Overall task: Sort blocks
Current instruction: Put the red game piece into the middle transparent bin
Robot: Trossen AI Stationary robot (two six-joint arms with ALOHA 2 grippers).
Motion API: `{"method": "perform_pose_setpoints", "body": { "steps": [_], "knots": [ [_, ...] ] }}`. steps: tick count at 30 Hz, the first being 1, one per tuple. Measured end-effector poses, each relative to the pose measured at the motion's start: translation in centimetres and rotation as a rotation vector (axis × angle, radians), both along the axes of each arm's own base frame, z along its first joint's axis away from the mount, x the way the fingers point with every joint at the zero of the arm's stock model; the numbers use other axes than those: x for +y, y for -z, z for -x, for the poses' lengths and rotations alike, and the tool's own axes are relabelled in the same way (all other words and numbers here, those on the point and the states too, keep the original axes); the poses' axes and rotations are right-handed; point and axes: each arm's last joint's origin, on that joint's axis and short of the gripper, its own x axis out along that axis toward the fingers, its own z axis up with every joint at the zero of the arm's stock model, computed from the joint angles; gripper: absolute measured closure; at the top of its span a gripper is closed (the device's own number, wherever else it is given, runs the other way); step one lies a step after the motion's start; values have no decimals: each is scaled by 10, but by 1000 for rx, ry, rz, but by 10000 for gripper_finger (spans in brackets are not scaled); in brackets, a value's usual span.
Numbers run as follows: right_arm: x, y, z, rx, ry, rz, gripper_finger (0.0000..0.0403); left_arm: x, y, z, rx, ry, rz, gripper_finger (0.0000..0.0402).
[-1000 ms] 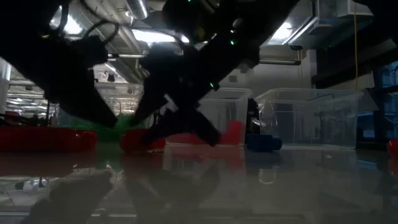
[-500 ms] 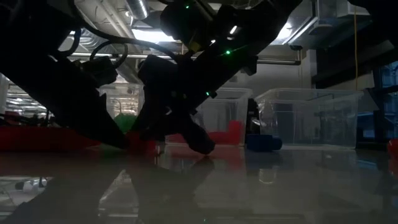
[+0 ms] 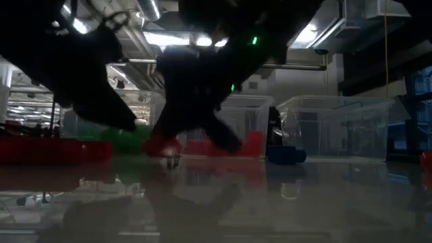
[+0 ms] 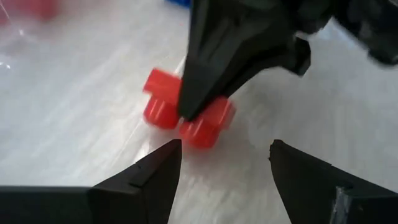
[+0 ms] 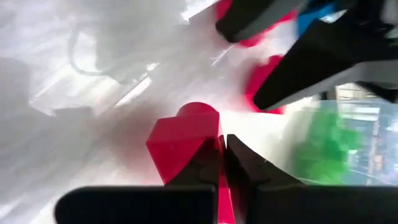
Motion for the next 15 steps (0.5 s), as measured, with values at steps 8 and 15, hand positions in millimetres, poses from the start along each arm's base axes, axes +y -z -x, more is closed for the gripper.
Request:
{"method": "perform_pose_setpoints", "body": {
  "steps": [8, 15],
  "knots": [
    [-16, -87, 28, -63, 87, 83, 388, 9, -37, 19, -58, 25, -41, 171],
    [-79, -161, 61, -181, 263, 136, 387, 16, -55, 26, -121, 20, -144, 171]
  ]
}}
